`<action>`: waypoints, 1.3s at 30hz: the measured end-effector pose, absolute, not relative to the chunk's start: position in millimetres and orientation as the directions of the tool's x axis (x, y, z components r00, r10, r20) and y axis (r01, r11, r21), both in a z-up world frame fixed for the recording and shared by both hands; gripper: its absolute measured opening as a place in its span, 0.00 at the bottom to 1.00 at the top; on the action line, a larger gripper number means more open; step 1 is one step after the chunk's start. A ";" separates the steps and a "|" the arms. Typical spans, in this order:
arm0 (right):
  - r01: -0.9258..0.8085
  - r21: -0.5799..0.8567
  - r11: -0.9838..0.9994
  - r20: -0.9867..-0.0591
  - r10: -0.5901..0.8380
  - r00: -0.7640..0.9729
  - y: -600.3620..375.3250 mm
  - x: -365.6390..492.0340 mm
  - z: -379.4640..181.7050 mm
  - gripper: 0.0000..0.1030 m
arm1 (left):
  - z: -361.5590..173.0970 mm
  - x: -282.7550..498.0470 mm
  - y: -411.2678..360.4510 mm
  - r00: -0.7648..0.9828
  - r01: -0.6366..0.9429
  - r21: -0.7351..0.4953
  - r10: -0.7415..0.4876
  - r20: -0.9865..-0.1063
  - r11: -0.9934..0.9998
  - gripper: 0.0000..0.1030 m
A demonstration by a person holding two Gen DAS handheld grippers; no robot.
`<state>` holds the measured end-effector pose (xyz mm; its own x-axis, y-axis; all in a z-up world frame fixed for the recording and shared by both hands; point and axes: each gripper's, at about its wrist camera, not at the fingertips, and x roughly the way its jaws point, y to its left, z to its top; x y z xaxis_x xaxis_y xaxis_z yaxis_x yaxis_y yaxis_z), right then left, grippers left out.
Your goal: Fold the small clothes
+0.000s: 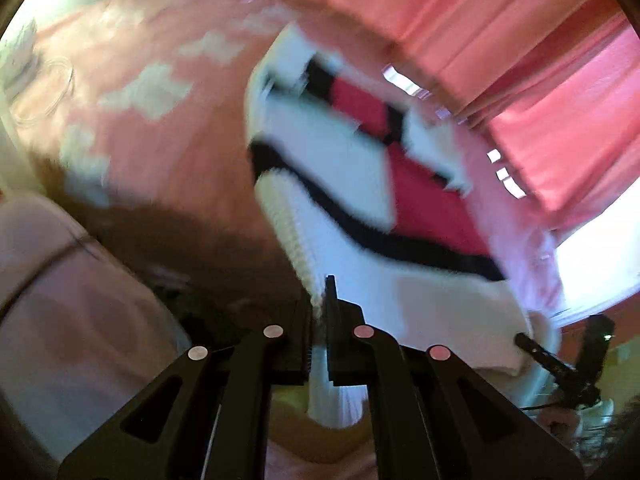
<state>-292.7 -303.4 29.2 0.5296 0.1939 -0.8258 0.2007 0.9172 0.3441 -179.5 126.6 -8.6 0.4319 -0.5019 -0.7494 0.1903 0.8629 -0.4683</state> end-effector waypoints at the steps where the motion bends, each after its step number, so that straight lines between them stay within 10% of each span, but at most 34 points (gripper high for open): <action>1: 0.187 0.344 0.920 -0.809 0.189 0.557 -306.0 -290.3 42.5 0.06 | 4.4 -175.9 126.6 0.453 0.210 -0.465 -0.507 -0.733 0.860 0.03; 9: 0.080 0.418 0.905 -0.596 0.207 0.776 -365.3 -123.9 110.4 0.07 | 77.0 -23.0 95.0 0.715 0.208 -0.321 -0.368 -0.594 0.924 0.04; 19: 0.239 0.480 0.844 -0.654 0.162 0.739 -426.4 44.6 10.4 0.42 | -44.2 151.2 51.1 0.639 -0.093 -0.270 -0.150 -0.754 0.958 0.14; 26: 0.145 0.359 0.922 -0.722 0.176 0.669 -407.6 50.6 -2.4 0.54 | -12.0 130.3 51.3 0.728 0.006 -0.159 -0.114 -0.676 0.987 0.67; 34: 0.094 0.184 0.978 -0.821 0.100 0.563 -370.8 71.0 -38.6 0.56 | -51.8 157.2 20.8 0.620 0.117 -0.069 -0.127 -0.774 0.991 0.68; 36: 0.105 0.193 0.975 -0.827 0.105 0.552 -369.6 77.5 -42.7 0.54 | -63.0 166.5 16.3 0.598 0.118 -0.063 -0.121 -0.792 0.991 0.53; 37: 0.109 0.196 0.975 -0.828 0.104 0.551 -369.5 79.8 -43.4 0.50 | -66.5 169.6 15.5 0.583 0.118 -0.072 -0.128 -0.802 0.990 0.47; 39: 0.100 0.220 0.970 -0.818 0.128 0.561 -369.8 82.3 -41.4 0.08 | -66.8 175.3 14.1 0.572 0.125 -0.095 -0.150 -0.807 0.988 0.17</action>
<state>82.3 -369.8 -41.4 0.5613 0.1281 -0.8177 0.0996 0.9703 0.2204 175.3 14.1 -66.8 0.5716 -0.1496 -0.8068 0.1249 0.9876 -0.0946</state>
